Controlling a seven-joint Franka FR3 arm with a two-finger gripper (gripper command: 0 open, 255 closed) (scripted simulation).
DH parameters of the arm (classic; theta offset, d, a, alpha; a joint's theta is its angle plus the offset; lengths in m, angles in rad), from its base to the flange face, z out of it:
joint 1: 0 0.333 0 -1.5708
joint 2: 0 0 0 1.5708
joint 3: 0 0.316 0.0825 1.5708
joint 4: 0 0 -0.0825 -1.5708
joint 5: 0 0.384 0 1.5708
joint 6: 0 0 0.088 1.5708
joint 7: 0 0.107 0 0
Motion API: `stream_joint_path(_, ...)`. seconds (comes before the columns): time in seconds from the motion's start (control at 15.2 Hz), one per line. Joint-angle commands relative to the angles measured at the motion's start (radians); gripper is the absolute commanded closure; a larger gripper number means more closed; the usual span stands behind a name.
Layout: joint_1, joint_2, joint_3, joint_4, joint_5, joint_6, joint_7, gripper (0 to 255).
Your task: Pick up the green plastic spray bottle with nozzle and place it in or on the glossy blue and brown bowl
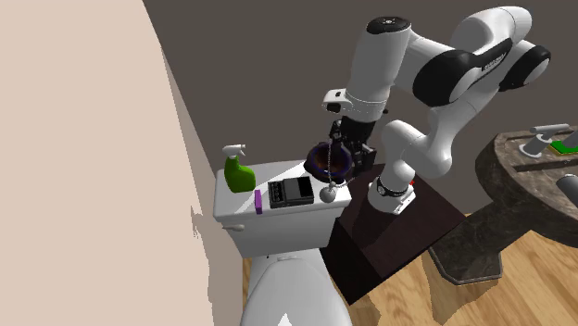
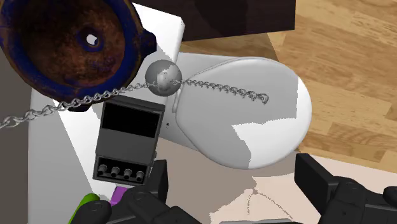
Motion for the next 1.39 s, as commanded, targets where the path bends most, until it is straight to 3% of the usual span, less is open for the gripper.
stream_joint_path(0.0, 0.000, 0.000, 0.000, 0.000, 0.000, 0.000, 0.000, 0)
stream_joint_path(0.66, -0.085, 0.163, -0.080, -0.116, -0.082, 0.422, -0.023, 0)
stream_joint_path(1.32, -0.145, 0.447, -0.176, -0.089, -0.112, 0.828, -0.045, 0)
